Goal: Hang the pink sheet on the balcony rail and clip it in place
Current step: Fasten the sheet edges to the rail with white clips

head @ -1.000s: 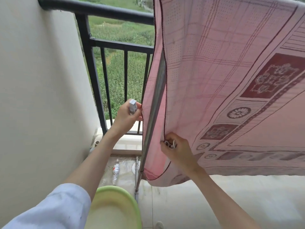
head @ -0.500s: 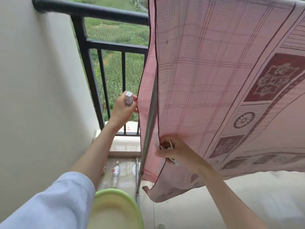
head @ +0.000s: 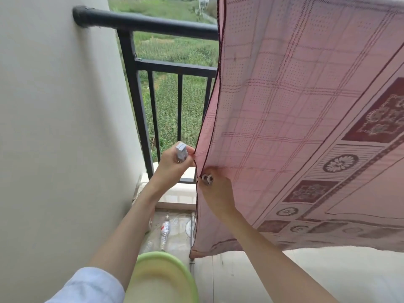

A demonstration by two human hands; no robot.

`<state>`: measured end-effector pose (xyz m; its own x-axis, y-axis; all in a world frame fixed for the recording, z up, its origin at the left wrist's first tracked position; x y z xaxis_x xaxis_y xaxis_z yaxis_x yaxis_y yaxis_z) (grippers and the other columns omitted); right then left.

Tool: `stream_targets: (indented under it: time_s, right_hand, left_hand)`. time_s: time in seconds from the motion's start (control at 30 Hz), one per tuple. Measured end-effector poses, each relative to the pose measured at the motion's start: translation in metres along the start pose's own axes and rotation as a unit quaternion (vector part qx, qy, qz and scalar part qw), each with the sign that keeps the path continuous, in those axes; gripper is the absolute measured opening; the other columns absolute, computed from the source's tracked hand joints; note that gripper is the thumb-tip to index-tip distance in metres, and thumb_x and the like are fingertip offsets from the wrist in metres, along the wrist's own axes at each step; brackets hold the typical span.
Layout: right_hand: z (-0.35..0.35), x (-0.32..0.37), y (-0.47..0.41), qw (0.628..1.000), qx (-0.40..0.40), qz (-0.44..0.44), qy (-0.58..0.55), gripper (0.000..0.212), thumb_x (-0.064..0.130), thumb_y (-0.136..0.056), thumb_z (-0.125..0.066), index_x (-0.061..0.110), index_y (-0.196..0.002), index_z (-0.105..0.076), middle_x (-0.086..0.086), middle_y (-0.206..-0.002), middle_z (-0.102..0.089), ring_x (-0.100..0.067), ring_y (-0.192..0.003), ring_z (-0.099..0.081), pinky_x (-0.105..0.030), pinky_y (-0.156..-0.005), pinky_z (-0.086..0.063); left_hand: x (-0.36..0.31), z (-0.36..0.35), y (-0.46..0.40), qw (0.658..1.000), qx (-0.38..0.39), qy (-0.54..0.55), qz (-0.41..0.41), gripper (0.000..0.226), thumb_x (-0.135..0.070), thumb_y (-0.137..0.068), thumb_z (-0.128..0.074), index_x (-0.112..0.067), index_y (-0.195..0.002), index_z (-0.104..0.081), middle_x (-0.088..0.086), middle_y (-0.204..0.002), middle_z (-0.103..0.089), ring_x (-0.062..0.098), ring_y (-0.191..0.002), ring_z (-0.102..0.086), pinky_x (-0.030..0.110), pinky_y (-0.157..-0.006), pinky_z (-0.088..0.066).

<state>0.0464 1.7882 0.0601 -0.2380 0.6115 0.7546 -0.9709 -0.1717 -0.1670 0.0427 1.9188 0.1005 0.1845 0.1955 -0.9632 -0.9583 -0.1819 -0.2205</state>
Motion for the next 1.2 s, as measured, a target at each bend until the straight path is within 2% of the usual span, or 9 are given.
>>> stream_targets:
  time_s: [0.1, 0.23, 0.37, 0.53, 0.73, 0.87, 1.0, 1.07, 1.2]
  right_hand:
    - [-0.001, 0.000, 0.000, 1.000, -0.025, 0.000, 0.013, 0.011, 0.015, -0.085, -0.060, 0.009, -0.093, -0.064, -0.013, -0.084, -0.069, -0.031, -0.079, -0.062, -0.027, -0.060, -0.036]
    - [-0.002, 0.002, 0.000, 0.999, -0.051, 0.009, 0.014, 0.013, 0.018, -0.087, -0.060, 0.008, -0.092, -0.064, -0.016, -0.084, -0.070, -0.036, -0.079, -0.063, -0.036, -0.064, -0.047]
    - [-0.002, 0.001, 0.003, 0.998, -0.058, 0.031, -0.010, 0.013, 0.014, -0.085, -0.062, 0.012, -0.096, -0.070, -0.014, -0.086, -0.072, -0.033, -0.079, -0.065, -0.031, -0.066, -0.046]
    - [-0.004, -0.012, 0.008, 0.994, 0.015, -0.027, -0.104, 0.015, 0.018, -0.085, -0.064, 0.016, -0.100, -0.065, 0.001, -0.085, -0.066, -0.005, -0.069, -0.055, -0.005, -0.062, -0.035]
    - [0.011, -0.024, 0.018, 0.944, 0.103, -0.095, -0.298, 0.022, 0.021, -0.096, -0.046, 0.021, -0.117, -0.052, 0.009, -0.086, -0.067, 0.001, -0.064, -0.055, -0.012, -0.057, -0.044]
    - [0.024, -0.021, 0.015, 0.944, 0.079, -0.077, -0.310, 0.010, 0.017, -0.089, -0.061, 0.023, -0.095, -0.057, 0.003, -0.092, -0.070, -0.002, -0.084, -0.063, -0.013, -0.069, -0.047]
    - [0.011, -0.026, 0.016, 0.953, 0.093, -0.163, -0.239, 0.008, 0.012, -0.084, -0.058, 0.019, -0.083, -0.057, -0.003, -0.070, -0.057, -0.014, -0.060, -0.053, -0.022, -0.056, -0.042]
    - [-0.009, -0.033, 0.025, 0.880, 0.136, -0.284, -0.355, 0.016, 0.023, -0.086, -0.058, 0.010, -0.078, -0.061, 0.000, -0.050, -0.047, -0.013, -0.044, -0.041, -0.023, -0.046, -0.034]
    - [-0.037, -0.030, 0.033, 0.644, 0.184, -0.392, -0.631, 0.032, 0.036, -0.083, -0.063, 0.005, -0.084, -0.063, 0.005, -0.040, -0.037, -0.009, -0.035, -0.037, -0.020, -0.041, -0.031]
  left_hand:
    - [0.000, -0.004, 0.003, 0.999, 0.039, -0.016, 0.005, 0.022, 0.003, -0.087, -0.055, -0.017, -0.079, -0.056, 0.005, -0.072, -0.052, 0.005, -0.057, -0.044, 0.016, -0.056, -0.035]
    - [0.003, -0.014, 0.008, 0.997, 0.074, 0.013, 0.017, 0.013, -0.002, -0.087, -0.058, -0.009, -0.098, -0.060, 0.010, -0.083, -0.060, 0.011, -0.073, -0.055, 0.019, -0.071, -0.046]
    - [0.005, -0.018, 0.009, 0.999, 0.052, -0.007, 0.005, 0.012, -0.010, -0.083, -0.066, -0.003, -0.090, -0.061, 0.018, -0.083, -0.061, 0.020, -0.079, -0.058, 0.028, -0.075, -0.049]
    - [0.008, -0.017, 0.002, 0.998, 0.019, -0.062, -0.005, 0.020, -0.010, -0.085, -0.063, -0.001, -0.073, -0.050, 0.003, -0.065, -0.046, 0.007, -0.060, -0.041, 0.022, -0.060, -0.035]
    - [0.022, -0.014, 0.006, 0.997, -0.015, 0.056, 0.055, 0.010, -0.014, -0.083, -0.066, -0.018, -0.077, -0.059, -0.001, -0.064, -0.052, 0.007, -0.058, -0.049, 0.017, -0.060, -0.043]
    - [0.026, -0.019, 0.009, 0.993, -0.011, 0.093, 0.076, 0.007, -0.012, -0.083, -0.066, -0.014, -0.081, -0.060, 0.002, -0.066, -0.052, 0.011, -0.060, -0.047, 0.019, -0.057, -0.041]
    - [0.025, -0.020, 0.012, 0.990, -0.001, 0.108, 0.089, 0.005, -0.012, -0.084, -0.065, -0.013, -0.082, -0.061, 0.000, -0.067, -0.057, 0.004, -0.058, -0.054, 0.017, -0.058, -0.045]
    - [0.024, -0.019, 0.011, 0.989, 0.014, 0.108, 0.103, 0.005, -0.015, -0.084, -0.065, -0.012, -0.085, -0.061, 0.002, -0.073, -0.061, 0.004, -0.065, -0.059, 0.020, -0.065, -0.047]
    - [0.021, -0.014, 0.008, 0.989, 0.037, 0.087, 0.111, 0.005, -0.016, -0.084, -0.065, -0.012, -0.083, -0.062, 0.013, -0.083, -0.060, 0.020, -0.080, -0.056, 0.035, -0.080, -0.045]
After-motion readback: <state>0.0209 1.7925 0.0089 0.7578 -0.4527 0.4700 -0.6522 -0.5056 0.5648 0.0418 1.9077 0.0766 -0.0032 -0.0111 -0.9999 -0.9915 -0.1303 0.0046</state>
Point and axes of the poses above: each hand's wrist, its own y-axis away from the middle knuckle, its own z-axis out of the back of the hand, x = y × z, the point moved 5 cm from there along -y, towards the middle knuckle
